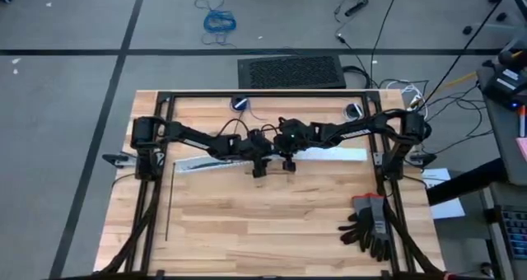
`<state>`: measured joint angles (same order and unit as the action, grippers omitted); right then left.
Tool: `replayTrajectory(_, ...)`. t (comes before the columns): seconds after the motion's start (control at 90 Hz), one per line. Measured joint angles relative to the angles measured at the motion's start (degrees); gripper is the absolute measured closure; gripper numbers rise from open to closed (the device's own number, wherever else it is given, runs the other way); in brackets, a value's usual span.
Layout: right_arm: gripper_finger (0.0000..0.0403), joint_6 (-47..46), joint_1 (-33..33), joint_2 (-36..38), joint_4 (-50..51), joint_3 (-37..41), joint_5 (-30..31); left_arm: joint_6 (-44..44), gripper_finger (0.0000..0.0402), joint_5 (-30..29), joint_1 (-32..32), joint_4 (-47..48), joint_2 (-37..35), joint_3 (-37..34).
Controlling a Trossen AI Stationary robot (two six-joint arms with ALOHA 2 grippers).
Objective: Ziptie cables
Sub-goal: Close the cable duct
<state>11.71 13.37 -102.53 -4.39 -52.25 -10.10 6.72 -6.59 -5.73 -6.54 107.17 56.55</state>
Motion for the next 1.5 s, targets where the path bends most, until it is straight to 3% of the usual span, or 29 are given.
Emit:
replayTrajectory(0.133, 0.0403, 0.3, 0.1, -0.8, 0.1, -0.1, -1.6, 0.0, 0.0167, 1.1, 0.3, 0.4, 0.3, 0.0)
replayTrajectory(0.478, 0.0403, 4.0, 0.1, -0.8, 4.3, -0.2, -5.0, 4.0, 0.0109, 8.7, 0.8, 2.1, 1.4, 0.5)
replayTrajectory(0.711, 0.0403, 5.9, 0.3, -0.7, 6.1, -0.2, -8.4, 7.6, 0.0104, 12.3, 0.9, 3.8, 1.4, 0.5)
replayTrajectory(0.911, 0.0403, 5.7, 0.3, -0.7, 6.3, -0.2, -8.5, 7.4, 0.0104, 11.7, 0.9, 4.9, 0.6, 0.4)
replayTrajectory(1.289, 0.0403, 4.9, 0.3, -0.7, 6.1, -0.3, -7.8, 1.8, 0.0104, 3.8, 1.1, 16.0, -5.7, 0.2)
replayTrajectory(1.5, 0.0403, 4.9, 0.3, -0.7, 6.0, -0.2, -7.8, -0.5, 0.0105, 2.6, 1.2, 13.8, -4.2, -0.9)
